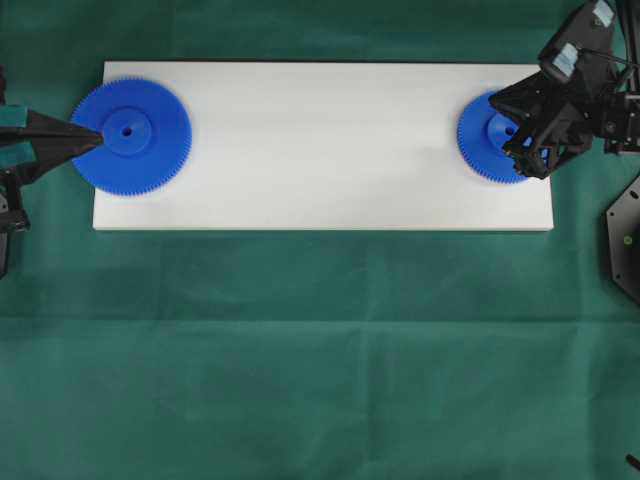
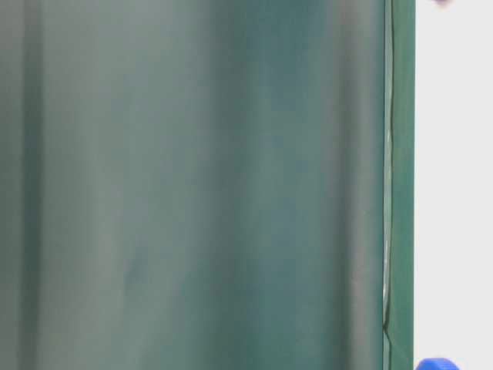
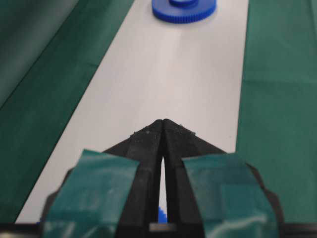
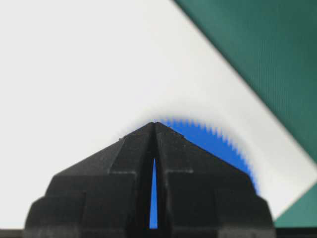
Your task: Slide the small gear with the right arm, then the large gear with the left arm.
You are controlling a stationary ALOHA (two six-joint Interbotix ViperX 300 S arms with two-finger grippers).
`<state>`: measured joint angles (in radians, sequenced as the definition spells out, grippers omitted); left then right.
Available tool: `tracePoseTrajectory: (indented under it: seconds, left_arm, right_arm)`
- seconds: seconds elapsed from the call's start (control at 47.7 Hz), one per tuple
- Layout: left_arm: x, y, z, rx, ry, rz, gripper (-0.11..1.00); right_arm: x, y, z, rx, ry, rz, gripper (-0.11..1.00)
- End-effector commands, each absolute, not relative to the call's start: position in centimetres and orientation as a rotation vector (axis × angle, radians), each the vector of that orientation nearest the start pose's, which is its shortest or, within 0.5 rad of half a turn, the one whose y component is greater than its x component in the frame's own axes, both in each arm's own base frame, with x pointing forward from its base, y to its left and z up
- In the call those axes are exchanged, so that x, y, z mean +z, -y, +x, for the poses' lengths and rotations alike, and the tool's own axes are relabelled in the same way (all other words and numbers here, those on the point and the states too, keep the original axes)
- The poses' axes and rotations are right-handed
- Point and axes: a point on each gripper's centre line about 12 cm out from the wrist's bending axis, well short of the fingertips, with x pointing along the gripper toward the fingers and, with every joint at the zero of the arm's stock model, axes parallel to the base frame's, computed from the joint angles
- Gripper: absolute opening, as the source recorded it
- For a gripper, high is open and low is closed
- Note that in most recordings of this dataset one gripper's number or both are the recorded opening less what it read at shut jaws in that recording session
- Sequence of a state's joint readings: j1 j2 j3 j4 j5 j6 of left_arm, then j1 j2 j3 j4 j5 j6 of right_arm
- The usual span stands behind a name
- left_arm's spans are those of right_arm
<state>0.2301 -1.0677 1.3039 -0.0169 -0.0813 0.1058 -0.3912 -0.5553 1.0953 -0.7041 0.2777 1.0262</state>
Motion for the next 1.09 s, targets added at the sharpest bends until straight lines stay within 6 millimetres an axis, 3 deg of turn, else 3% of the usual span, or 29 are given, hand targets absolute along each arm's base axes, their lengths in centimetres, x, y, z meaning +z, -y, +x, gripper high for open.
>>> tracePoseTrajectory:
  seconds: [0.0, 0.398, 0.922, 1.069]
  left_arm:
    - [24.1, -4.0, 17.1, 0.223, -0.149, 0.073, 0.00]
    - [24.1, -4.1, 17.1, 0.229, -0.155, 0.071, 0.00]
    - [23.5, -7.0, 16.3, 0.385, -0.347, 0.020, 0.00]
    - [22.4, -7.4, 16.7, 0.393, -0.405, 0.007, 0.00]
  right_arm:
    - [19.9, 10.7, 21.5, -0.624, -0.591, 0.347, 0.50]
    - [20.0, 10.1, 21.3, -0.578, -0.558, 0.323, 0.50]
    - [19.8, 9.9, 21.4, -0.562, -0.553, 0.324, 0.50]
    - [19.7, 9.9, 21.4, -0.558, -0.554, 0.325, 0.50]
